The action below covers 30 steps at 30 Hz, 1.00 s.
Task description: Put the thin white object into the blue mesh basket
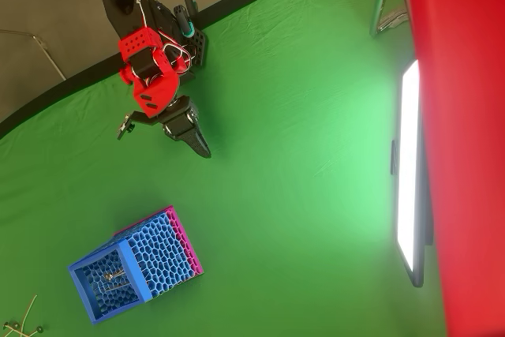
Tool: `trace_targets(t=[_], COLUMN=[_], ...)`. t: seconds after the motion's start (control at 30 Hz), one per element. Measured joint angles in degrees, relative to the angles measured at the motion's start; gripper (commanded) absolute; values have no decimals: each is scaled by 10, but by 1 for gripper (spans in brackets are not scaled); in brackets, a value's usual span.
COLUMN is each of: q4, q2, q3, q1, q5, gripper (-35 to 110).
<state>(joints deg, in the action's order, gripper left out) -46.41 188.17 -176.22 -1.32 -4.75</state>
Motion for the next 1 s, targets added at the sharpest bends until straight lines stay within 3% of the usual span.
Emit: trace_targets(t=[1.0], q4=[-27], q2=[19], q3=[0], q1=[-5], q5=[49], gripper=[1])
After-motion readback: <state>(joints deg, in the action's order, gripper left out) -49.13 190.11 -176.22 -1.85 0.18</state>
